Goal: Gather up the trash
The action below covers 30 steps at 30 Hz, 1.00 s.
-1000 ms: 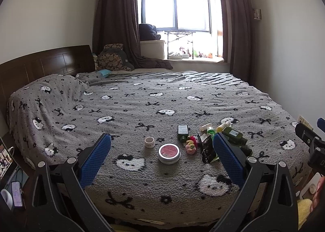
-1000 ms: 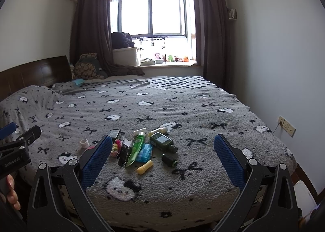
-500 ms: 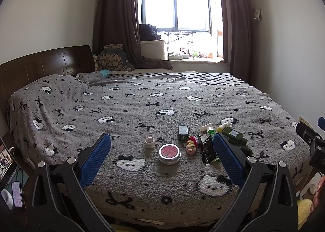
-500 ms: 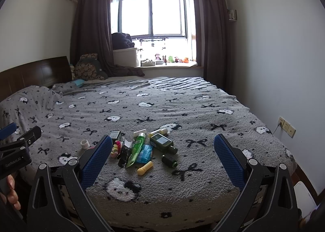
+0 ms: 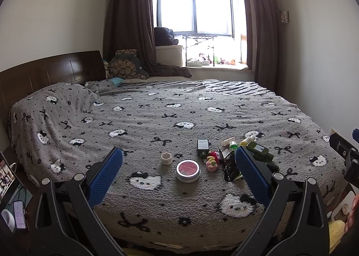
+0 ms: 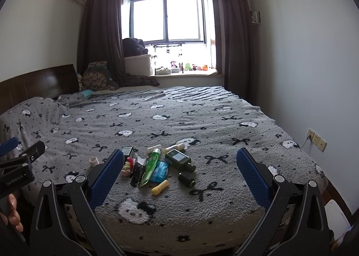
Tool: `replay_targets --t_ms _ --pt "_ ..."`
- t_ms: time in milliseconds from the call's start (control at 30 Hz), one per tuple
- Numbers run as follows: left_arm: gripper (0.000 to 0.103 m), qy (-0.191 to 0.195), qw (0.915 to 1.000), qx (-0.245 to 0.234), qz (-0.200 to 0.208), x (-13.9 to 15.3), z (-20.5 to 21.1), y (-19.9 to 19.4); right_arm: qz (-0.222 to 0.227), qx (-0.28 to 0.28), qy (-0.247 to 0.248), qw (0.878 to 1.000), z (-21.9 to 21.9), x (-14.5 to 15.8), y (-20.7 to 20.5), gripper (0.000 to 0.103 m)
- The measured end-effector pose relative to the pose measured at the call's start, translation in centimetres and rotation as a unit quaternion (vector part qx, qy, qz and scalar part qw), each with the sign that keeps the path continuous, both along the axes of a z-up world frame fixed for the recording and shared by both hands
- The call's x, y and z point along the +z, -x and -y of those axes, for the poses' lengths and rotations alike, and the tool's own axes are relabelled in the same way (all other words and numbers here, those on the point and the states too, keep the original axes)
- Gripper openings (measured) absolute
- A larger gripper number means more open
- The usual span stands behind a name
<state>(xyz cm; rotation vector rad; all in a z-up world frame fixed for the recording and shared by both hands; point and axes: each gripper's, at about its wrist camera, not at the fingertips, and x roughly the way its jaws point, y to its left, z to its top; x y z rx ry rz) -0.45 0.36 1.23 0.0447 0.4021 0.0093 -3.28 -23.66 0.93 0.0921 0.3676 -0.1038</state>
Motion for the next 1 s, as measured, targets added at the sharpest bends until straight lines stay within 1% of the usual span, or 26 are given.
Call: replay_targets --t_ms 333,500,667,767,900,1000 --pt "0.095 0.003 1.0 -0.002 -0.008 -1.0 -0.1 -0.8 -0.001 -0.004 0.002 1.0 0.3 -0.3 0.0 0.1" --pt "0.095 0.002 0.9998 -0.009 -0.015 -2.2 -0.1 -1.7 -0.007 -0.009 0.005 1.0 0.6 -1.4 -1.0 0.1" --pt "0.095 -0.009 0.9997 -0.012 -0.021 -4.0 0.0 -3.0 -0.01 -0.002 0.018 1.0 0.8 -3.5 -2.4 0.1" --pt "0.095 -0.013 0.9991 -0.014 -0.037 -5.5 0.0 -4.2 -0.023 -0.005 0.018 1.0 1.1 -5.0 -3.6 0.1" --pt "0.095 -0.017 0.9971 -0.022 -0.07 -8.3 0.2 -6.3 -0.041 0.01 -0.002 0.999 1.9 -7.1 -5.3 0.1" --pt "0.093 -0.015 0.995 -0.024 -0.096 -10.2 0.0 -7.7 -0.069 0.024 0.004 0.997 2.1 -9.0 -6.8 0.1"
